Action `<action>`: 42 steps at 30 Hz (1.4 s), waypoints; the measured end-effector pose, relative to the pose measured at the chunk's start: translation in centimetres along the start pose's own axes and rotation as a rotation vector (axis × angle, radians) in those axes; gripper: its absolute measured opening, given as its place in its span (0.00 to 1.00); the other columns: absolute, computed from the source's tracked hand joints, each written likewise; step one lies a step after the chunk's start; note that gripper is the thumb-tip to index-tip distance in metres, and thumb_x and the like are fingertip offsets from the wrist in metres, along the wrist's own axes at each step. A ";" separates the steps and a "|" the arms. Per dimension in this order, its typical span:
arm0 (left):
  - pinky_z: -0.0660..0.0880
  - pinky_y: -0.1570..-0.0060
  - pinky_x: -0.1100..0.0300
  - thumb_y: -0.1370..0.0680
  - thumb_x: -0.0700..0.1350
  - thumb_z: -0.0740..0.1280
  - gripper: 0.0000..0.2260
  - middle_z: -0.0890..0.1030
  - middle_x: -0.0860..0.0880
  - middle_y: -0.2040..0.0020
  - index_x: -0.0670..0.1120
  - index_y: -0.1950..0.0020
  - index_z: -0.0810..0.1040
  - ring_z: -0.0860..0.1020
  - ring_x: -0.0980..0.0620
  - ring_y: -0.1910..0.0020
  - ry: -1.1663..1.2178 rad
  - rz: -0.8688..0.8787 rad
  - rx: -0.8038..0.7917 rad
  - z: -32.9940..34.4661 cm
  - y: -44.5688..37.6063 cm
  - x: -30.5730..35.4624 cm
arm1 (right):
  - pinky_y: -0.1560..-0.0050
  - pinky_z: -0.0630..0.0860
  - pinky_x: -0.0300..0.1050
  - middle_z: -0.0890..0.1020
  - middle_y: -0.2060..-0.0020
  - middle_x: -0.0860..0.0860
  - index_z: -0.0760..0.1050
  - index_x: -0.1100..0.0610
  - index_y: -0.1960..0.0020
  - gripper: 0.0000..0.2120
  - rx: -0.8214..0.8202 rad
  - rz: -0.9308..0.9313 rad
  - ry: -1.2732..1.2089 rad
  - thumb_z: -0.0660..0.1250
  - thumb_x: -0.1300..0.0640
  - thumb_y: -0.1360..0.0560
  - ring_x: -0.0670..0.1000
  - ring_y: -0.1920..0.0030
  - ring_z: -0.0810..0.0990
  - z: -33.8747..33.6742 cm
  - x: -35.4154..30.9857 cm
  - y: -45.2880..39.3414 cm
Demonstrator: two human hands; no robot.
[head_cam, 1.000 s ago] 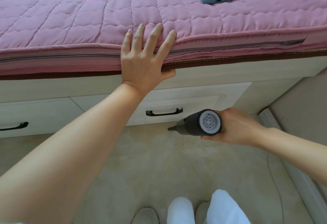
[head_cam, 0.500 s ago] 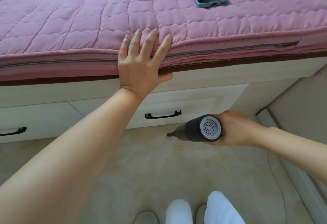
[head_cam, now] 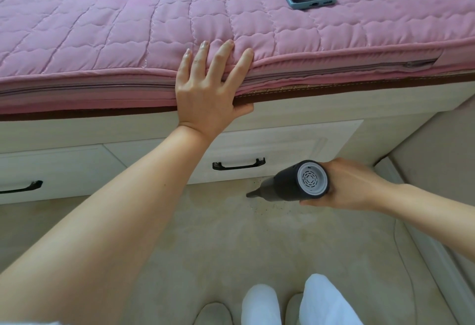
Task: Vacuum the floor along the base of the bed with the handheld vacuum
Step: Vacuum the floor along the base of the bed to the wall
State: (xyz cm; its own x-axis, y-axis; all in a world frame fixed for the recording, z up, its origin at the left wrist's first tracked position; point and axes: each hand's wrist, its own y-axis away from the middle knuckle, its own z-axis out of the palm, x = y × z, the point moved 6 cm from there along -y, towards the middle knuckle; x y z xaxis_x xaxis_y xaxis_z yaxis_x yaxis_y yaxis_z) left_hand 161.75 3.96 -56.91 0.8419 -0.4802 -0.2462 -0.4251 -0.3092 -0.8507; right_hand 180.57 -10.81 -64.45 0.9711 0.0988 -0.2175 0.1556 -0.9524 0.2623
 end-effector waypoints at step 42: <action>0.73 0.36 0.39 0.34 0.72 0.71 0.38 0.79 0.46 0.34 0.54 0.29 0.74 0.78 0.37 0.36 -0.021 -0.012 0.018 -0.2 0.1 0.1 | 0.63 0.68 0.30 0.81 0.56 0.37 0.68 0.39 0.52 0.20 -0.048 -0.056 -0.082 0.72 0.35 0.38 0.42 0.52 0.77 -0.3 0.8 2.4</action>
State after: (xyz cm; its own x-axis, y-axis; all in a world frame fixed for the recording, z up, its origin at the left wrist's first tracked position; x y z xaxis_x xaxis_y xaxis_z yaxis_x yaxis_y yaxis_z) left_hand 161.75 3.73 -56.89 0.8539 -0.4591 -0.2453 -0.4088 -0.2997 -0.8620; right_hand 181.81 -12.96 -63.67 0.9427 0.1260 -0.3090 0.2201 -0.9308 0.2919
